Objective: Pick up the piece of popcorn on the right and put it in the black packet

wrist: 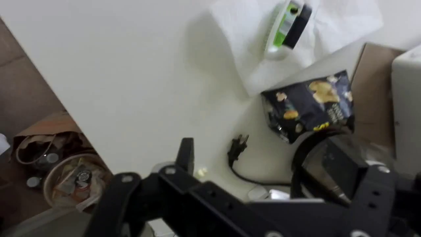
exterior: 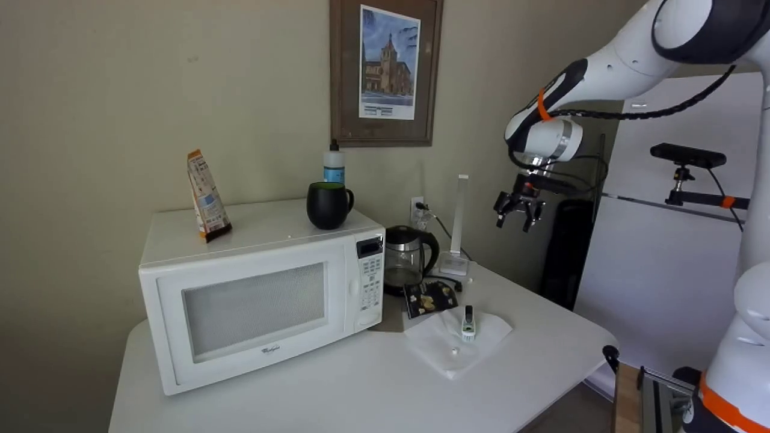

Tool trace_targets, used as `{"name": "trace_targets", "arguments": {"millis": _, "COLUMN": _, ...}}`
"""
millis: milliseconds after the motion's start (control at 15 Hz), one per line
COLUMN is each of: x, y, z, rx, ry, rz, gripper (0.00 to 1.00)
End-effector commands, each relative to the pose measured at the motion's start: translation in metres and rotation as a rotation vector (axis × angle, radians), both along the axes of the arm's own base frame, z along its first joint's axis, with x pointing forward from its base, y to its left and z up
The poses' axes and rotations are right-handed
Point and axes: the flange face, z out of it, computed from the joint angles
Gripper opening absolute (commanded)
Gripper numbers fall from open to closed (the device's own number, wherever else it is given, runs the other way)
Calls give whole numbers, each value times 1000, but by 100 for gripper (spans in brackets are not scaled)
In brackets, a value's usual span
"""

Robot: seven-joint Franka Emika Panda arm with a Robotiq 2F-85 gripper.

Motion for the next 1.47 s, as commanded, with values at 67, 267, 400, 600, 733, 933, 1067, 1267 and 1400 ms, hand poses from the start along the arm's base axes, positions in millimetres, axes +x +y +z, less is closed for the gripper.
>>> {"name": "trace_targets", "arguments": {"millis": 67, "x": 29, "y": -53, "z": -30, "rx": -69, "ry": -66, "rz": -243, "gripper": 100}}
{"name": "trace_targets", "arguments": {"millis": 267, "x": 23, "y": -50, "z": -27, "rx": -87, "ry": -49, "rz": -212, "gripper": 100}}
{"name": "trace_targets", "arguments": {"millis": 400, "x": 24, "y": -49, "z": -28, "rx": -84, "ry": -49, "rz": -209, "gripper": 100}}
{"name": "trace_targets", "arguments": {"millis": 600, "x": 25, "y": -48, "z": -22, "rx": -87, "ry": -59, "rz": -206, "gripper": 100}}
{"name": "trace_targets", "arguments": {"millis": 733, "x": 34, "y": -50, "z": -25, "rx": -55, "ry": -60, "rz": -288, "gripper": 100}}
{"name": "trace_targets", "arguments": {"millis": 933, "x": 66, "y": -62, "z": -53, "rx": -77, "ry": -44, "rz": -468, "gripper": 100}}
{"name": "trace_targets", "arguments": {"millis": 1067, "x": 85, "y": -67, "z": -74, "rx": -93, "ry": -16, "rz": -558, "gripper": 100}}
{"name": "trace_targets", "arguments": {"millis": 1267, "x": 103, "y": -82, "z": -109, "rx": -90, "ry": 34, "rz": -657, "gripper": 100}}
{"name": "trace_targets", "arguments": {"millis": 1400, "x": 109, "y": -95, "z": -129, "rx": -72, "ry": 63, "rz": -707, "gripper": 100}}
